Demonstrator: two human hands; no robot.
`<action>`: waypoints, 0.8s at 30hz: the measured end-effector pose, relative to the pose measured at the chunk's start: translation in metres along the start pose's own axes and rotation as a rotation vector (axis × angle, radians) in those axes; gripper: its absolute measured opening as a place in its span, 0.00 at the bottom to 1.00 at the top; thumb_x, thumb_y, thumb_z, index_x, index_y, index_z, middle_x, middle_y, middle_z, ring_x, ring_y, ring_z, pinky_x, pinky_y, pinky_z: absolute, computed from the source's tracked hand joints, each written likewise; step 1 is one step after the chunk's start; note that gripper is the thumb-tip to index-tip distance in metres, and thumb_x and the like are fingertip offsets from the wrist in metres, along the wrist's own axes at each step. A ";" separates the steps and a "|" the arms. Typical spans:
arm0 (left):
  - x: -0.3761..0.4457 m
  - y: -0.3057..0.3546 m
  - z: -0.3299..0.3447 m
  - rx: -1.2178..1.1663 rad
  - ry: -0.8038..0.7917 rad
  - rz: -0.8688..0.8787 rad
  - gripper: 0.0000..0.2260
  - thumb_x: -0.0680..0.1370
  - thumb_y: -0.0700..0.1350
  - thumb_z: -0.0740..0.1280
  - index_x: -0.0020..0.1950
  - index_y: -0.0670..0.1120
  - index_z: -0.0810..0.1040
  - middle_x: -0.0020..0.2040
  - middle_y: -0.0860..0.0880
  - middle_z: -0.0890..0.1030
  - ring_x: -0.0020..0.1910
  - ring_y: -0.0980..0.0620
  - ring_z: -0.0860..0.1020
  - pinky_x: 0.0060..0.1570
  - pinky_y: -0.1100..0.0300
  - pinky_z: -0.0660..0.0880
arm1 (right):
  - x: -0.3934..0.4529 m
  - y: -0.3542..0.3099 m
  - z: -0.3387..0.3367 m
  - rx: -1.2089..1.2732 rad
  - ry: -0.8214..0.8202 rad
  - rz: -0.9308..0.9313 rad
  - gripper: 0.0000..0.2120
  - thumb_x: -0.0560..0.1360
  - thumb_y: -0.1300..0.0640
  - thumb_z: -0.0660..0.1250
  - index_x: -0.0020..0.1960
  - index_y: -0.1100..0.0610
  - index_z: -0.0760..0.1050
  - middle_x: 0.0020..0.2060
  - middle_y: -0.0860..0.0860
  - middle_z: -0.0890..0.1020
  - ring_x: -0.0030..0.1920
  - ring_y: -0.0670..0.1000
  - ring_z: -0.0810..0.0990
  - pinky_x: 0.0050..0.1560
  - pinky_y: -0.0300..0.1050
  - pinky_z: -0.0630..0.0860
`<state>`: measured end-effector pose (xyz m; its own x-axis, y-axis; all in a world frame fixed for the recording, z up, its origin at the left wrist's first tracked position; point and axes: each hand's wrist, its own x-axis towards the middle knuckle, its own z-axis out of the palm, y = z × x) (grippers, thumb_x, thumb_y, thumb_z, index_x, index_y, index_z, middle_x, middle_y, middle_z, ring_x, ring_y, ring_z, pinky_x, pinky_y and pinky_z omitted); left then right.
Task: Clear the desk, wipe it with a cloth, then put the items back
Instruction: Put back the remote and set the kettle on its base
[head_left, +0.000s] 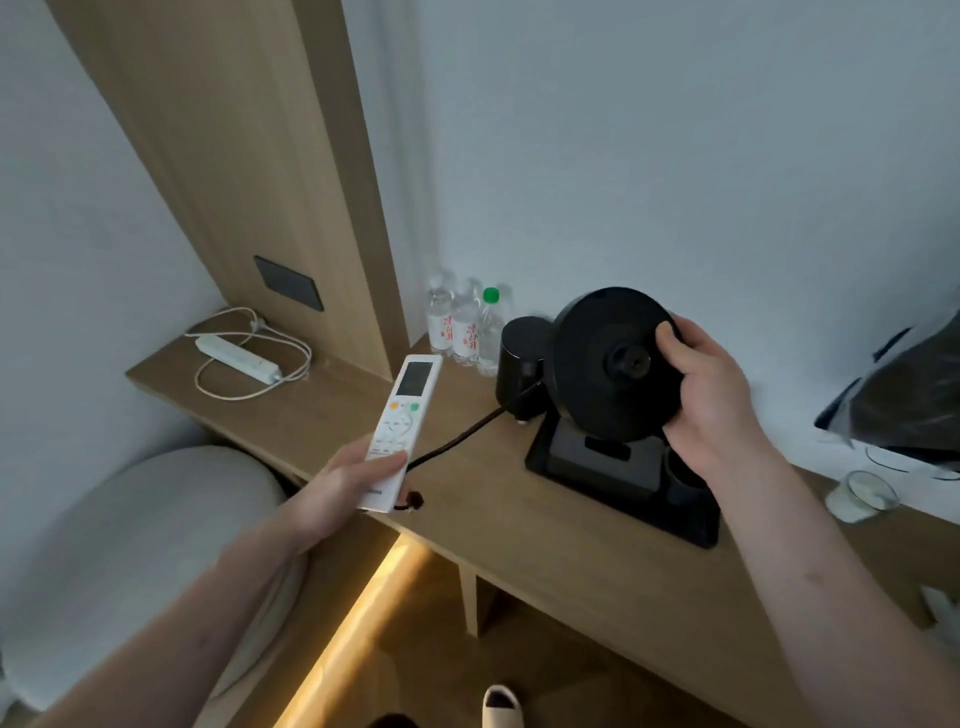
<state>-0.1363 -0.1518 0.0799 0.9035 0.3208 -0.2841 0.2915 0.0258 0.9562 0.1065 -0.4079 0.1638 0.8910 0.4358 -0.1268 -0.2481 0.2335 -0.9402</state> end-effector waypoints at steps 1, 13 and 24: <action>0.007 0.002 -0.014 0.024 0.022 0.005 0.20 0.76 0.55 0.73 0.56 0.39 0.76 0.42 0.45 0.84 0.39 0.49 0.81 0.40 0.61 0.79 | 0.009 0.006 0.000 -0.018 0.039 -0.010 0.13 0.84 0.58 0.64 0.66 0.58 0.79 0.60 0.55 0.85 0.64 0.57 0.82 0.63 0.55 0.79; 0.112 -0.001 -0.139 0.276 0.018 -0.025 0.13 0.77 0.57 0.72 0.61 0.63 0.77 0.52 0.62 0.85 0.52 0.56 0.84 0.56 0.52 0.78 | 0.023 0.128 0.020 -0.434 0.374 0.203 0.07 0.83 0.57 0.67 0.60 0.51 0.79 0.58 0.48 0.81 0.61 0.53 0.78 0.63 0.51 0.75; 0.194 0.010 -0.146 0.149 -0.139 -0.138 0.22 0.75 0.56 0.73 0.67 0.52 0.76 0.51 0.51 0.86 0.46 0.51 0.85 0.45 0.57 0.80 | 0.018 0.243 0.055 -0.245 0.598 0.506 0.07 0.82 0.56 0.68 0.60 0.50 0.77 0.57 0.53 0.81 0.58 0.59 0.79 0.61 0.64 0.80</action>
<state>-0.0044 0.0492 0.0451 0.8836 0.1908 -0.4277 0.4486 -0.0828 0.8899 0.0414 -0.2955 -0.0497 0.7627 -0.1155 -0.6363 -0.6461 -0.0935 -0.7575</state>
